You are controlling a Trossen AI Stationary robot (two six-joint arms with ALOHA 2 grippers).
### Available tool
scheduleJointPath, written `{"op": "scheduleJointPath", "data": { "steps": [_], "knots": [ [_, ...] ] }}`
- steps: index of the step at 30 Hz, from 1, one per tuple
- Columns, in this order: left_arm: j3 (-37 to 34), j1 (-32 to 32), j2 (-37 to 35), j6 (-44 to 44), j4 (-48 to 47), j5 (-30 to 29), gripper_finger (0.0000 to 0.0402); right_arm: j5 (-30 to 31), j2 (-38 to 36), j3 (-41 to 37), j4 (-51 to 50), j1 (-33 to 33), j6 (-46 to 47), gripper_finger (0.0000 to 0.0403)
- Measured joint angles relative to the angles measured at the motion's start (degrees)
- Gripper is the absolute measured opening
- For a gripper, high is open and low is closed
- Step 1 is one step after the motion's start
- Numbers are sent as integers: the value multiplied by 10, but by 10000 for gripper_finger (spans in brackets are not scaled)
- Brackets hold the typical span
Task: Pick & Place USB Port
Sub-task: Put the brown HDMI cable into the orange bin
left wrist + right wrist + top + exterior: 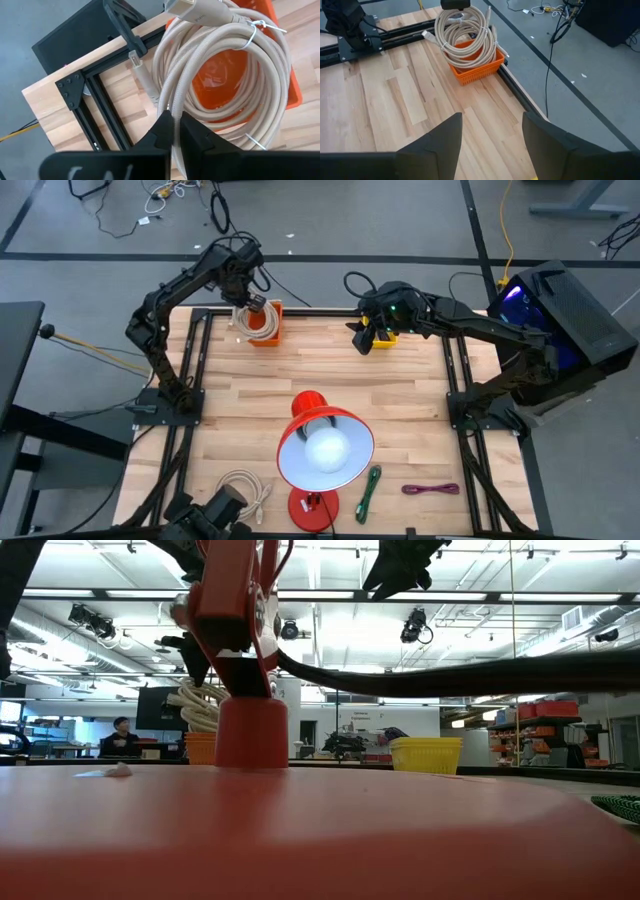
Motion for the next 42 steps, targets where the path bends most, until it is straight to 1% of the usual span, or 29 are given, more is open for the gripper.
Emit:
{"op": "scheduleJointPath", "data": {
  "steps": [16, 19, 26, 30, 34, 42],
  "knots": [
    [0, 0, 0, -4, -1, 7, 27, -6, 0, 0, 0, 0, -1, 208],
    [0, 1, 0, -8, -1, 7, 39, -11, 0, 0, -1, 0, -1, 208],
    [0, 20, -1, -9, -29, 11, 85, -11, 0, 0, -6, 0, -1, 208],
    [0, 27, -1, -9, -25, 11, 102, -10, 0, 0, -6, 0, -1, 208],
    [0, 26, -1, -8, -13, 19, 107, -10, 0, 0, -6, 0, -1, 208],
    [0, 26, -1, -4, 3, 14, 108, -9, 0, 0, -6, 0, -1, 208]
  ]
}}
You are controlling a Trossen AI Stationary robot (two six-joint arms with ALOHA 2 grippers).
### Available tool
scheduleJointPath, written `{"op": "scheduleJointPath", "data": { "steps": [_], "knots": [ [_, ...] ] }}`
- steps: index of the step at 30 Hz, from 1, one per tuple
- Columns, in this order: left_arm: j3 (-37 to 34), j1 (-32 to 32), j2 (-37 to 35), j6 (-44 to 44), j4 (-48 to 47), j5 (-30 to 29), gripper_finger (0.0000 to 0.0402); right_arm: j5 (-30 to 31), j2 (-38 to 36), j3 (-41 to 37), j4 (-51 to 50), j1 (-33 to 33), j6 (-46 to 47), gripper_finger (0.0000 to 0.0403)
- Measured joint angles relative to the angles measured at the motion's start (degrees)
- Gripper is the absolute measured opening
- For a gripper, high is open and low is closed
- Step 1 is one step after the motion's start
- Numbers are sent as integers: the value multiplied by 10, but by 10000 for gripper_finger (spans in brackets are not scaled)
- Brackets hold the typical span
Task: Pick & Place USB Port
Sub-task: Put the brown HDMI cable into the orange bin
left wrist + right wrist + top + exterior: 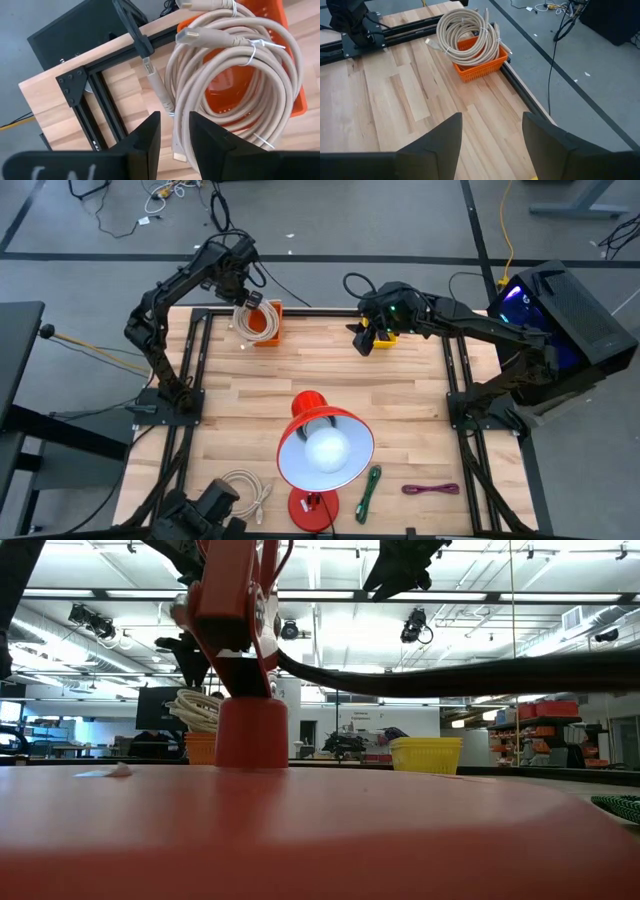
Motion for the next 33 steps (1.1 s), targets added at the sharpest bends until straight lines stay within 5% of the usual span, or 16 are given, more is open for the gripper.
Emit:
{"op": "scheduleJointPath", "data": {
  "steps": [12, 17, 24, 33],
  "knots": [
    [75, -12, -35, 42, -134, 0, 108, 6, 20, 0, -10, -2, -30, 208],
    [58, -66, -136, 41, -134, 83, 108, 59, 14, 0, -8, -6, -52, 208],
    [-91, -238, -322, -57, -135, 161, 108, 62, -9, 0, -6, -39, -62, 208],
    [-333, -563, -492, -367, -74, 272, 108, 29, -17, 0, -3, -66, -48, 208]
  ]
}}
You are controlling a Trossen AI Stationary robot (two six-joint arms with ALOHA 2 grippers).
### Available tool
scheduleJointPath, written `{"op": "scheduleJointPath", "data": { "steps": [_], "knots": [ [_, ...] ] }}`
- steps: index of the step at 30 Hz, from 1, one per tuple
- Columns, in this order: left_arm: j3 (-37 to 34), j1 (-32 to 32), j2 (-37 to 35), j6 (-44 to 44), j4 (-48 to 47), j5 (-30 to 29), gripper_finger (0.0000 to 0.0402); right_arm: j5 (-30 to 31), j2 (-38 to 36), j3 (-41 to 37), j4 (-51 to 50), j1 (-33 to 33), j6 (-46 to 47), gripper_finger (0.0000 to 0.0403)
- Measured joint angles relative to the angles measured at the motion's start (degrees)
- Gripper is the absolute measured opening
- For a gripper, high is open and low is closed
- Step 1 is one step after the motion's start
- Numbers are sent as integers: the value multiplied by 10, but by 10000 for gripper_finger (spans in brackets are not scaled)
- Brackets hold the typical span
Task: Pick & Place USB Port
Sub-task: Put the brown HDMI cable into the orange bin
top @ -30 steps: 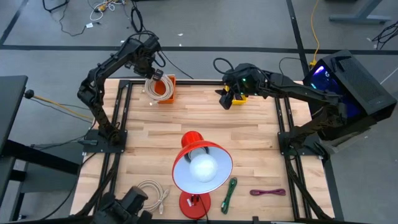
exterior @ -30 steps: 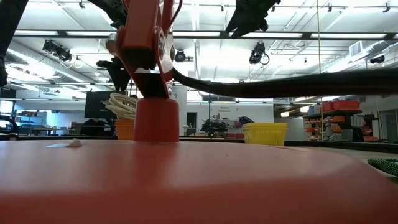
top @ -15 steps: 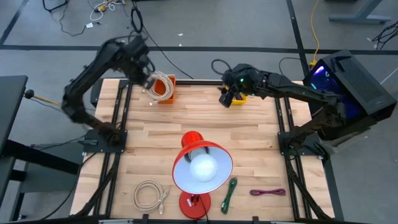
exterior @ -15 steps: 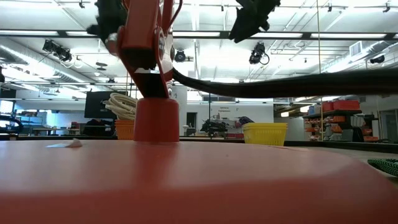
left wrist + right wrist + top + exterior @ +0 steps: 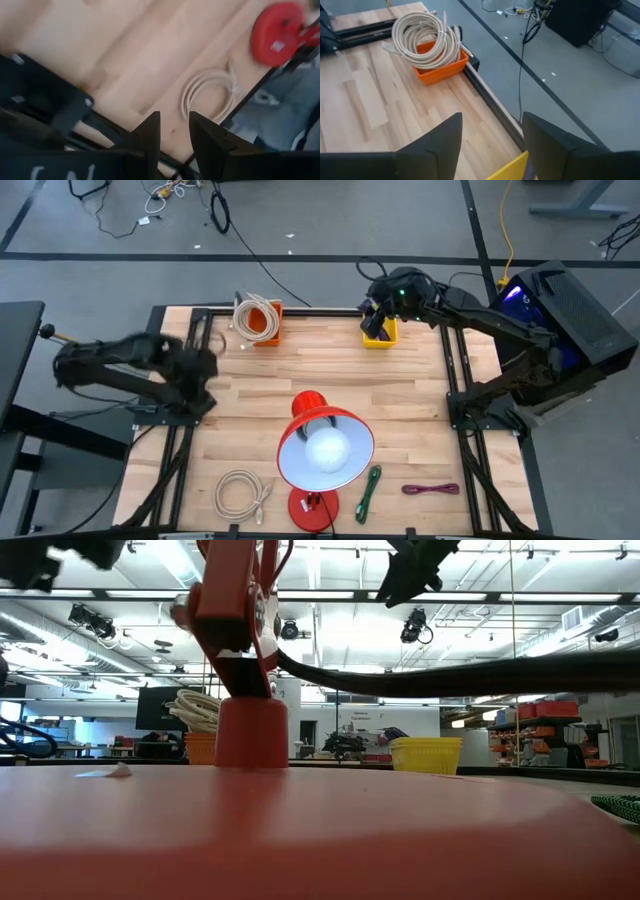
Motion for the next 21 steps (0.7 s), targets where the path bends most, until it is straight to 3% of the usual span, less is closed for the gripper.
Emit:
{"op": "scheduleJointPath", "data": {
  "steps": [5, 8, 14, 21],
  "knots": [
    [-97, -130, 12, -71, 142, 17, 108, -2, 0, 0, 12, 0, 21, 208],
    [-146, -179, 44, -74, 248, 39, 108, -12, 0, 0, 13, 5, 37, 208],
    [-194, -257, 129, -83, 340, 80, 108, -20, 0, 0, 15, 13, 50, 208],
    [-196, -334, 221, -112, 484, 18, 108, -20, 0, 0, 13, 14, 54, 208]
  ]
}}
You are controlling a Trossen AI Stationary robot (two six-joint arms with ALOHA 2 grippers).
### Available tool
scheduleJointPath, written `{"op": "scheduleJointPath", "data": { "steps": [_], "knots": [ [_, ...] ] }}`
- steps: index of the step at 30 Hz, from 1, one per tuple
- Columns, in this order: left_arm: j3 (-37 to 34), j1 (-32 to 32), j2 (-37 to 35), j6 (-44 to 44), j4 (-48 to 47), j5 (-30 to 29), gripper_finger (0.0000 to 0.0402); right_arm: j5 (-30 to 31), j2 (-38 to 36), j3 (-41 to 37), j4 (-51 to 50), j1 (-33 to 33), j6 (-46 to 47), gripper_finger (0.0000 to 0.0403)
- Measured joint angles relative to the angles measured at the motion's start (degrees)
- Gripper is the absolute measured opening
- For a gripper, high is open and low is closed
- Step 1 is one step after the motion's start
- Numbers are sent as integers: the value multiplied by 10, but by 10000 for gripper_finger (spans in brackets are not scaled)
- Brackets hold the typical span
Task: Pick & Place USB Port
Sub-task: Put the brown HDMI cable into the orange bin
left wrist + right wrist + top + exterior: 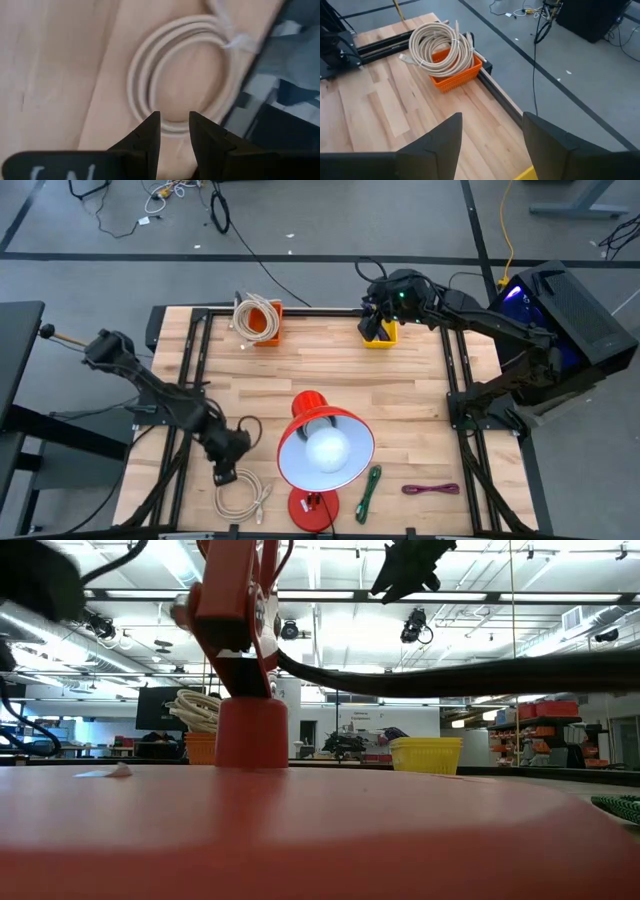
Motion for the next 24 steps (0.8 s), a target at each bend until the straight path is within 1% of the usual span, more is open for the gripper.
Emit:
{"op": "scheduleJointPath", "data": {
  "steps": [5, 8, 13, 17, 21, 24],
  "knots": [
    [0, -25, 63, -46, 3, 12, 108, -15, 0, 0, 1, 0, -5, 208],
    [0, -37, 87, -65, 41, 12, 108, -24, 0, 0, 1, 0, -6, 208],
    [0, -47, 116, -95, 81, -11, 108, -27, 0, 0, -3, 0, -15, 208],
    [0, -47, 145, -111, 76, -7, 108, -50, 0, 0, -6, 0, -20, 208],
    [2, -46, 171, -111, 82, 15, 108, -55, 0, 0, -9, 0, -24, 208],
    [2, -46, 184, -111, 86, 15, 108, -54, 0, 0, -9, 0, -32, 208]
  ]
}}
